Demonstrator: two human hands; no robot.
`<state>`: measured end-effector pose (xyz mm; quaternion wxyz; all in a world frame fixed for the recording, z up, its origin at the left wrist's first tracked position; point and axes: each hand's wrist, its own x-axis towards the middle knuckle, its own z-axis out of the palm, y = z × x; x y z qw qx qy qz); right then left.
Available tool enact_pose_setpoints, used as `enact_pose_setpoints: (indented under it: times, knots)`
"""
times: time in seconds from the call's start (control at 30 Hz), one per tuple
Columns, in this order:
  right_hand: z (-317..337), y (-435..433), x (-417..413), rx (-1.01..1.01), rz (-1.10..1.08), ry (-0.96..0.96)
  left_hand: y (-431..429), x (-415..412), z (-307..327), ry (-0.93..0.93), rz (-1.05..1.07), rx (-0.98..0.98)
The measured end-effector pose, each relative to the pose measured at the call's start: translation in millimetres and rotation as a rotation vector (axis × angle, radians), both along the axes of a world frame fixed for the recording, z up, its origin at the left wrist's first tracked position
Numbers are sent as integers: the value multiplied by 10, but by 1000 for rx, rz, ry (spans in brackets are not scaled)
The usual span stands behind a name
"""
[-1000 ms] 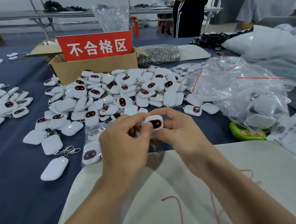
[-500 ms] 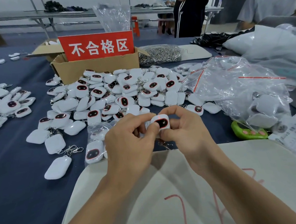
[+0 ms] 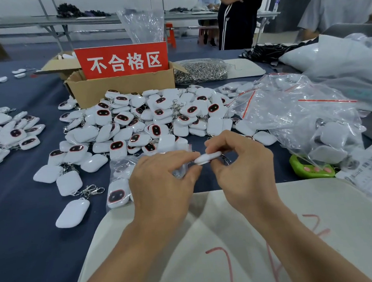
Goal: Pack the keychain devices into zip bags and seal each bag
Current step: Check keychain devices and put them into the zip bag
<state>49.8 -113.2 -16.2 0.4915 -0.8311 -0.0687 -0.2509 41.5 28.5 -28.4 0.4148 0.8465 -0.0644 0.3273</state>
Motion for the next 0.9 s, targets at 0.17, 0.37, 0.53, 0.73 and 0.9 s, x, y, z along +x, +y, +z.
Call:
enact_pose_setpoints:
  times: [0.17,0.37,0.53,0.73,0.9]
  knots:
    - [7,-3,-1,-10,-1,-28,17,-6,4,11,14,1]
    - [68,-12,40,214,118,155,30,-10,23,50,-29,17]
    - [133,-57,42,570,291,385,32,22,7,-54,-121,109]
    - [129,-85,51,563,331,374,33,22,6,-75,-110,97]
    - [102,-115,46,483,440,371,52,22,5,-9,-77,4]
